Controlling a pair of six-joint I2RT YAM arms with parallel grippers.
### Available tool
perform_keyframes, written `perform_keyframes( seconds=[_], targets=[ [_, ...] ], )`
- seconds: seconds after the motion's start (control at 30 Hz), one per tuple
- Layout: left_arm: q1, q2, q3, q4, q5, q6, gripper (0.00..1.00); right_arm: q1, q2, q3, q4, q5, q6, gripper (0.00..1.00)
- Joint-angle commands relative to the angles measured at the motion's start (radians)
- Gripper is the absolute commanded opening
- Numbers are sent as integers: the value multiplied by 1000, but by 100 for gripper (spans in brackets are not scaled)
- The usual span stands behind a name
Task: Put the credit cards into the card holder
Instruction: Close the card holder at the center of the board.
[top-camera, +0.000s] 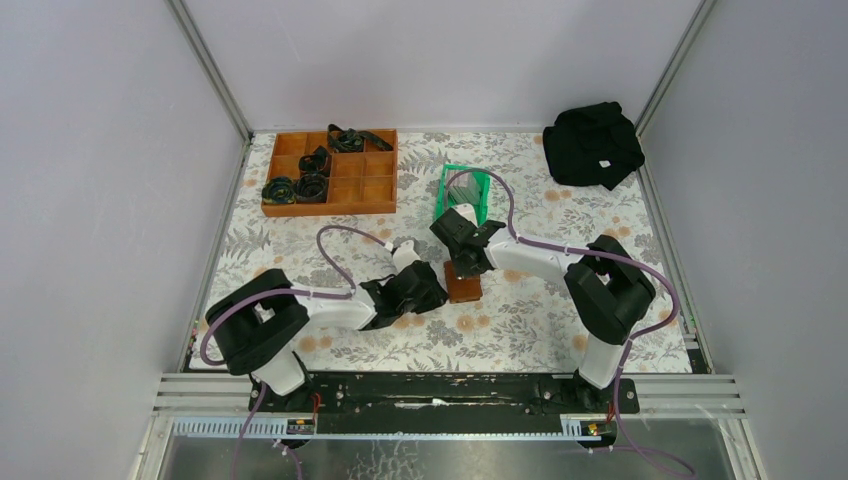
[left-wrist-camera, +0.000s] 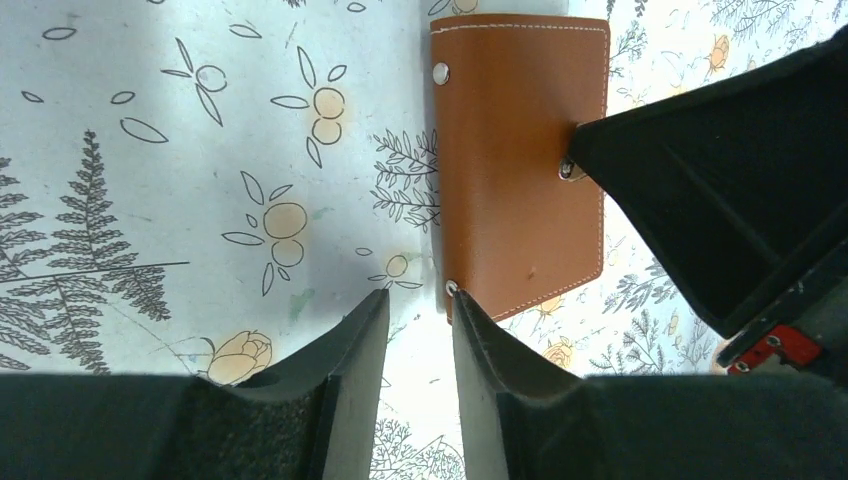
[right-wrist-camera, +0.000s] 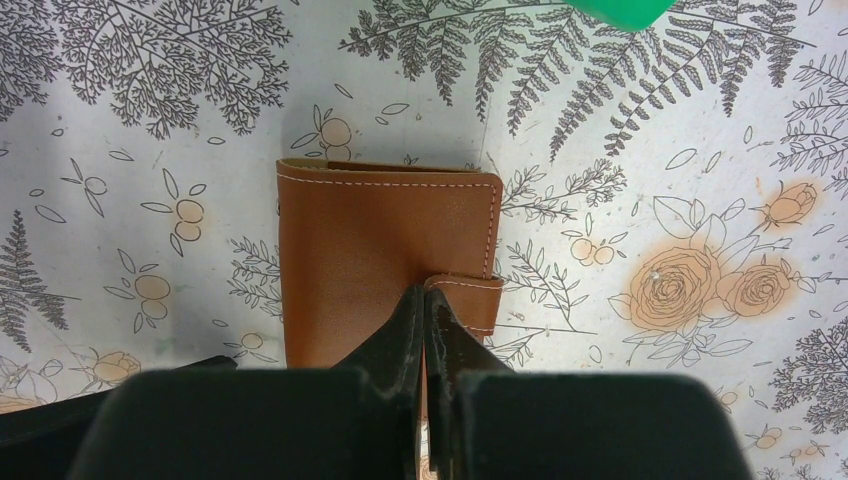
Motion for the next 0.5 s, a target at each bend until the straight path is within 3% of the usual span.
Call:
perform_keyframes(
  seconds=[0.0,0.1,0.47],
  targets=[
    [12,44,-23,-114,-69,8,36,4,8,-34,-1,-11,-7,0],
    [16,76,-24,-79,-50,10,30,5,6,-33,-3,-12,-11,0],
    [30,144,11,-35,-11,34,30,6,-6,-30,-18,-8,-21,0]
  ],
)
